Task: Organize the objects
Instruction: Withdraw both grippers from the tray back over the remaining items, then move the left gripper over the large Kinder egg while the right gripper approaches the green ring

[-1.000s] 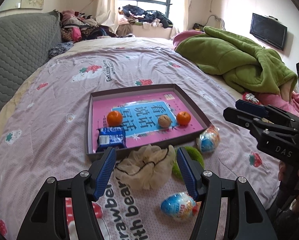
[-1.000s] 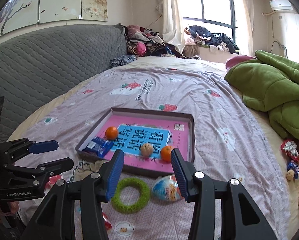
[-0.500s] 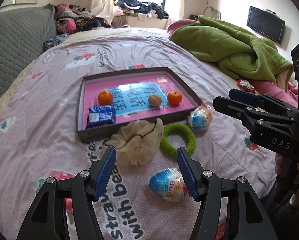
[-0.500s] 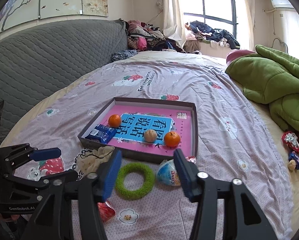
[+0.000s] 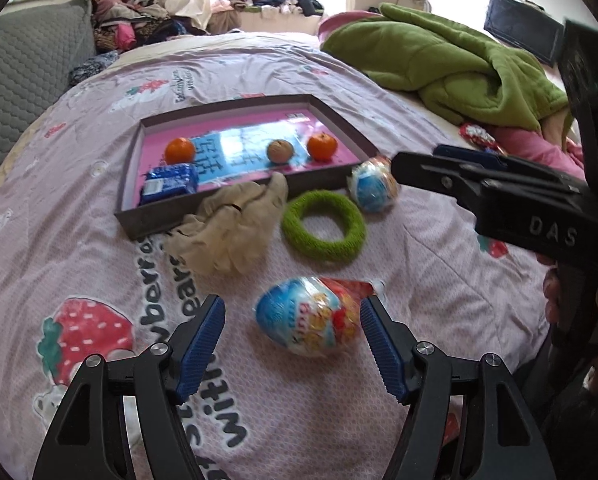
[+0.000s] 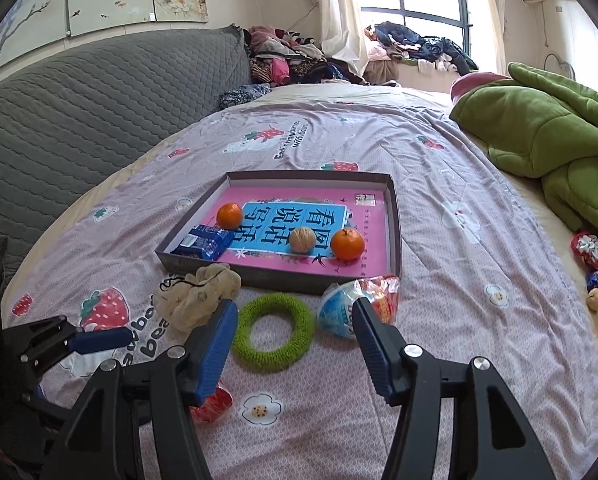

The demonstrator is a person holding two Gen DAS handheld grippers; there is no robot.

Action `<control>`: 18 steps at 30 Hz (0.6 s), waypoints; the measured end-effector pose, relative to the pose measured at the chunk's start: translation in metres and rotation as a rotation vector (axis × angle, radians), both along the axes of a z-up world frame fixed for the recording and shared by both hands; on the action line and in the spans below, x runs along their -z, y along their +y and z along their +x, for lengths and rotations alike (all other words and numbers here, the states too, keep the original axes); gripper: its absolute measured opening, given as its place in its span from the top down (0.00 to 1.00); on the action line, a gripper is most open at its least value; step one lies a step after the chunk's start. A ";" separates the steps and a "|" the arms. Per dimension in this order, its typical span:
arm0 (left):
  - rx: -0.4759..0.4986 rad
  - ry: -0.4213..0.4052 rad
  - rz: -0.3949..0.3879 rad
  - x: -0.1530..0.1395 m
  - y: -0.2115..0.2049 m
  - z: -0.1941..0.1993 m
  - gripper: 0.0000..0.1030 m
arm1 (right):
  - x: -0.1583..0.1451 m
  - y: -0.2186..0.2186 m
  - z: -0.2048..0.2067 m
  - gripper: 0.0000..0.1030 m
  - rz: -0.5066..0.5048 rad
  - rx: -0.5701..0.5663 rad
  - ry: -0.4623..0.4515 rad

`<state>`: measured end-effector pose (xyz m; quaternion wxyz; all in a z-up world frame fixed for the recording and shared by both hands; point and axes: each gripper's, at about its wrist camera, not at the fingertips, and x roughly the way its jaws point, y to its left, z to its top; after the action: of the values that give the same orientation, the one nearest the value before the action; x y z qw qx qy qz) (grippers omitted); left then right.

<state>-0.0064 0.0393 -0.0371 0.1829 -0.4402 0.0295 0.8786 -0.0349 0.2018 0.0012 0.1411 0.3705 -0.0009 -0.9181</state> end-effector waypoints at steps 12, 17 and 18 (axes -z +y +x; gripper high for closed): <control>0.045 -0.004 0.022 0.009 0.009 0.012 0.29 | 0.019 -0.007 0.002 0.43 -0.006 -0.019 -0.063; 0.072 0.002 0.023 0.012 0.014 0.015 0.28 | 0.023 -0.009 0.003 0.43 -0.009 -0.023 -0.076; 0.078 0.006 0.017 0.013 0.016 0.015 0.28 | 0.023 -0.009 0.003 0.43 -0.007 -0.024 -0.074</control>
<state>0.0087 0.0548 -0.0500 0.2206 -0.4347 0.0394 0.8722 -0.0319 0.1931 -0.0216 0.1532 0.4035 -0.0049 -0.9020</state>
